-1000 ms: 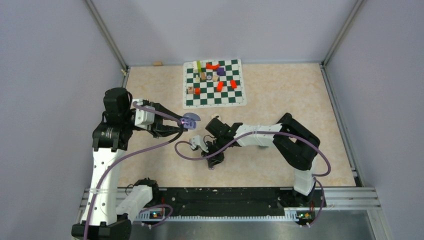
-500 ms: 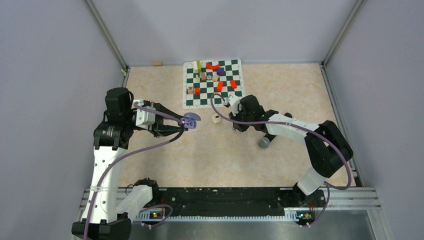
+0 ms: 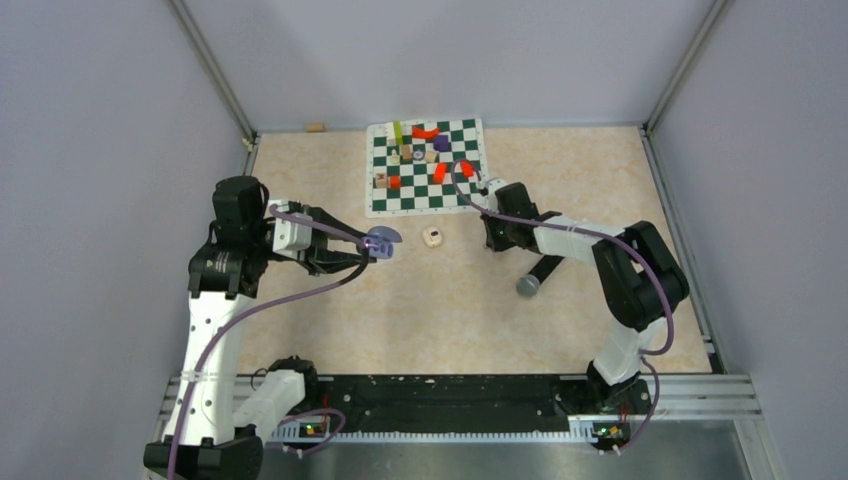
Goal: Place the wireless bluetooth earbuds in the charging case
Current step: Move the right earbud to the center of the board.
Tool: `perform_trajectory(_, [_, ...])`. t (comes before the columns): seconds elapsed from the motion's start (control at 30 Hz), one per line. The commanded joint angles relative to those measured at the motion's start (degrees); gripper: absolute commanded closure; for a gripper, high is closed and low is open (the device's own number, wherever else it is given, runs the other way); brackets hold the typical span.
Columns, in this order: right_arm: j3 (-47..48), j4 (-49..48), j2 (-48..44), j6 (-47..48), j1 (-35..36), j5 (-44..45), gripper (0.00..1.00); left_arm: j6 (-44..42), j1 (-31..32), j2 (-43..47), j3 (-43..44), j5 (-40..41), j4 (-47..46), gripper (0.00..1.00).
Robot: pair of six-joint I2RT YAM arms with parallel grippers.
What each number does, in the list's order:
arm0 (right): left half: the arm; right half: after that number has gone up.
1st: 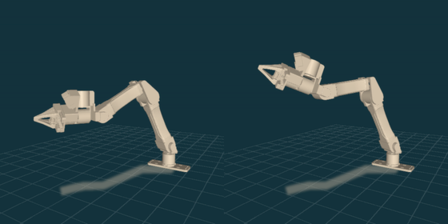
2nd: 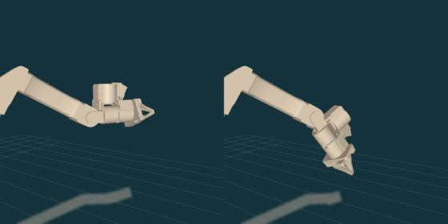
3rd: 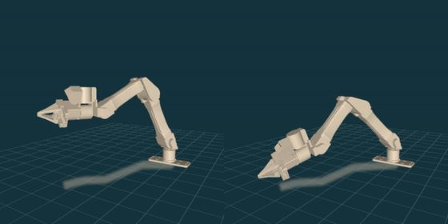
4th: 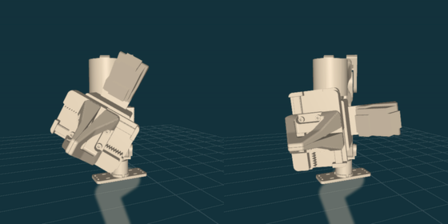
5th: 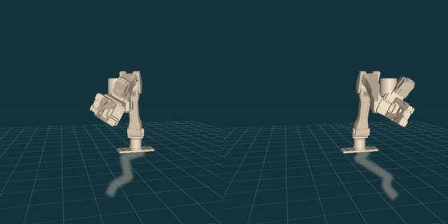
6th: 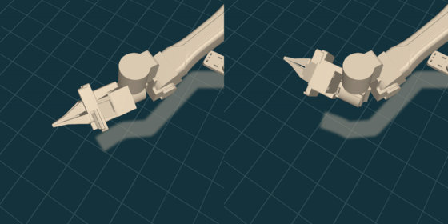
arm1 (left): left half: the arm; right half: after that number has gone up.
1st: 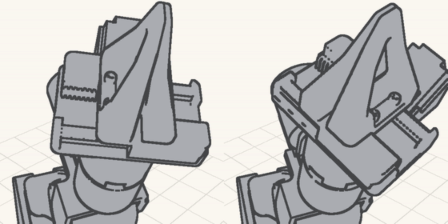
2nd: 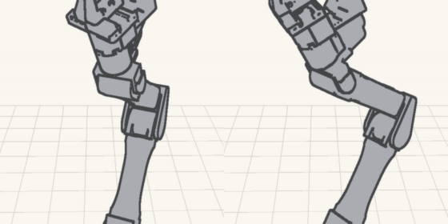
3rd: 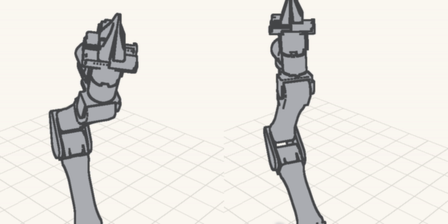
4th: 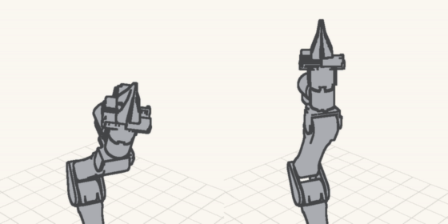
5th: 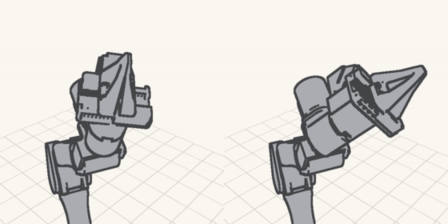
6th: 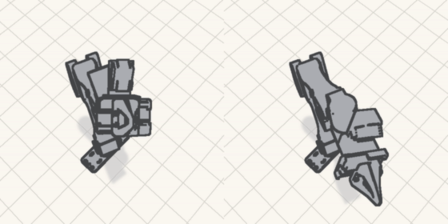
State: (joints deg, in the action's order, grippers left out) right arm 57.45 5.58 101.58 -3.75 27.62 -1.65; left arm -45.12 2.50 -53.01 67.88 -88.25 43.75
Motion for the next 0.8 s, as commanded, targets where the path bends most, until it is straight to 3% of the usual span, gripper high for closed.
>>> perform_trajectory(0.0, [1.3, 0.3, -0.7, -3.0, -0.8, -2.5, 0.79, -1.1, -0.4, 0.2, -0.5, -7.3, -0.4, 1.0])
perform_trajectory(0.2, [-0.1, 1.1, -4.3, -3.5, -0.8, -6.8, 0.68, -1.0, -0.5, 0.2, -0.4, -7.2, -0.3, 1.0])
perform_trajectory(0.53, [-2.2, -0.9, -6.7, -5.0, -1.4, -11.7, 0.69, -1.0, -0.8, 0.3, -0.2, -7.3, -0.2, 1.0])
perform_trajectory(0.77, [-1.7, -2.1, -4.8, -4.5, -1.8, -9.1, 0.69, -1.1, -1.0, 0.3, -0.2, -7.3, -0.1, 1.0])
